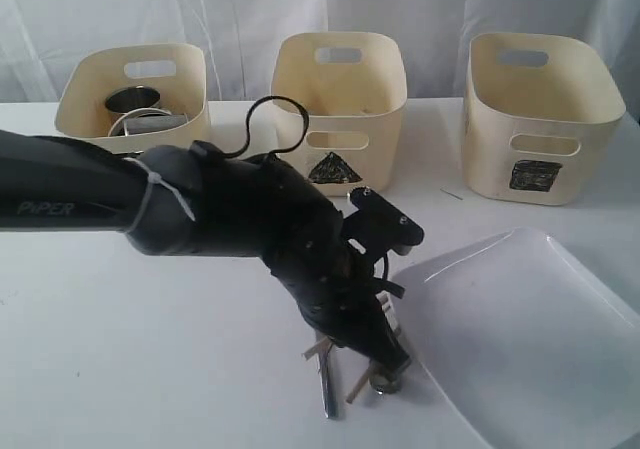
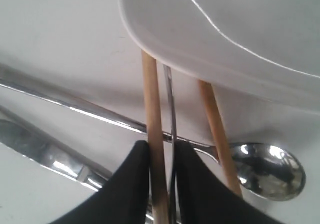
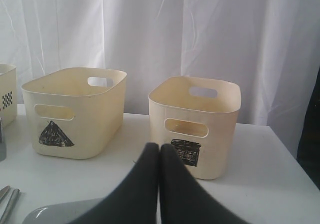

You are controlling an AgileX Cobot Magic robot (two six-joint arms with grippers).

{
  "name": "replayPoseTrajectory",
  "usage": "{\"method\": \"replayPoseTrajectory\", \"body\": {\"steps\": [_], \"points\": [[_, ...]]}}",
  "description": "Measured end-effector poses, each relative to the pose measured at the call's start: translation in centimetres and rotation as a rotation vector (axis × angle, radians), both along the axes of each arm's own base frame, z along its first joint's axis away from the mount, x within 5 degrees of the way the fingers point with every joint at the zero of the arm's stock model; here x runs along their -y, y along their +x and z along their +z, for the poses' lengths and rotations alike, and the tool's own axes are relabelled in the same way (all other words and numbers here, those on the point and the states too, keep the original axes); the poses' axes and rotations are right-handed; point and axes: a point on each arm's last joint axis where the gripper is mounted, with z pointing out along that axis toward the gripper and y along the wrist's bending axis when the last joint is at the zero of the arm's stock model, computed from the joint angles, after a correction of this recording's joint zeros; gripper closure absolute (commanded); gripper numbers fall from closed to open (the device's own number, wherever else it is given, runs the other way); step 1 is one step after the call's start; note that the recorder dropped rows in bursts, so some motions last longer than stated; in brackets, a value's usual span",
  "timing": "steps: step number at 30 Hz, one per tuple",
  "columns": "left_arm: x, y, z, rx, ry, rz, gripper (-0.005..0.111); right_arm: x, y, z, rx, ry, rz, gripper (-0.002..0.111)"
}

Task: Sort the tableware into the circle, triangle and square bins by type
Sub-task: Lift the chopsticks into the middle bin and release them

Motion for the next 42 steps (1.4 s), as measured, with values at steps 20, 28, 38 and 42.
{"method": "replayPoseTrajectory", "body": {"steps": [20, 28, 38, 42], "points": [[-5.6, 3.3, 7.1, 0.082, -0.022, 0.134, 0.107, 0.0, 0.0, 0.0, 0.0, 0.0, 0.0, 0.108], [-4.1, 2.8, 14.3, 0.28, -0.278, 0.078, 0.107, 0.0, 0.0, 0.0, 0.0, 0.0, 0.0, 0.108], [-3.6, 11.2, 13.8, 0.603, -0.371, 0.057, 0.107, 0.0, 0.0, 0.0, 0.0, 0.0, 0.0, 0.108], [-3.1, 13.9, 13.4, 0.657, -0.4, 0.078, 0.107, 0.0, 0.0, 0.0, 0.0, 0.0, 0.0, 0.108]]}}
